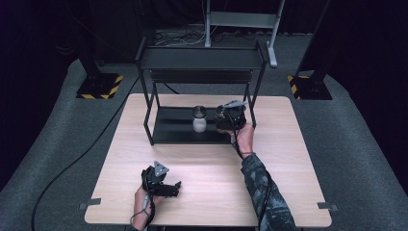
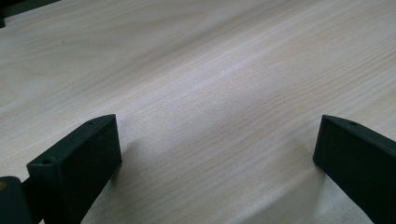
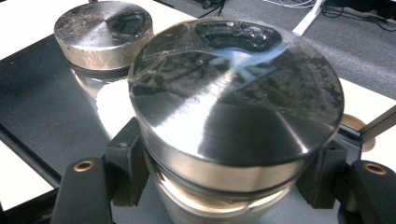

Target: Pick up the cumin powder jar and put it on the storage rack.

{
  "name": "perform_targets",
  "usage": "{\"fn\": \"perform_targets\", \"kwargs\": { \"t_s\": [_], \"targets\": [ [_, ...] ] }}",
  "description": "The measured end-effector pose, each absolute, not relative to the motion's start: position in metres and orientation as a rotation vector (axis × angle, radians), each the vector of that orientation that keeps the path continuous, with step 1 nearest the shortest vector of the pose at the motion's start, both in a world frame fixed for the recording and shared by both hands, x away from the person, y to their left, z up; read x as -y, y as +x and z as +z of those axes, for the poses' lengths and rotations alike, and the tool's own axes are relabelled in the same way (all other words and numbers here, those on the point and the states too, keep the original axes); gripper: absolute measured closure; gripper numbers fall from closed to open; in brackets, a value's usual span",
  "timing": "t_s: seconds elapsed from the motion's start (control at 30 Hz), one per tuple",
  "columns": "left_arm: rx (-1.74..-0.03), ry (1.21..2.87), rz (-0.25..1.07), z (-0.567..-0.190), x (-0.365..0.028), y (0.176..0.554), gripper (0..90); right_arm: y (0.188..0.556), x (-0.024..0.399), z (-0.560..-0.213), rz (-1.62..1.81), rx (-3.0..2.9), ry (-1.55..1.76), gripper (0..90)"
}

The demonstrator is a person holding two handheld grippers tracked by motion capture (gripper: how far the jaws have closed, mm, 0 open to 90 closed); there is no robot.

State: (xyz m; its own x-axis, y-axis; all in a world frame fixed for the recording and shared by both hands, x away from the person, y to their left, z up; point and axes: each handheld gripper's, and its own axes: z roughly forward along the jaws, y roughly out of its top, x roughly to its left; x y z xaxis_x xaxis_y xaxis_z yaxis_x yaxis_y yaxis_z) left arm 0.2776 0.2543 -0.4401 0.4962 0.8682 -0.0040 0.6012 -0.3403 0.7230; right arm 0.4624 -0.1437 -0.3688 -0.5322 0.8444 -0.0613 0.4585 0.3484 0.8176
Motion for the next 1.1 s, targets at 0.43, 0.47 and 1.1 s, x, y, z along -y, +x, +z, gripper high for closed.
{"fn": "perform_targets", "kwargs": {
  "t_s": [0.43, 0.47, 1.1],
  "targets": [
    [-1.202, 2.068, 0.51, -0.44, -0.254, 0.278, 0.3, 0.47, 0.146, -0.372, 1.079, -2.135, 1.167, 30.5],
    [-1.202, 2.068, 0.51, -0.44, -0.254, 0.278, 0.3, 0.471, 0.145, -0.372, 1.076, -2.136, 1.166, 30.5],
    [-1.202, 2.068, 0.51, -0.44, -0.254, 0.277, 0.3, 0.483, 0.142, -0.381, 1.079, -2.136, 1.201, 30.5]
  ]
}}
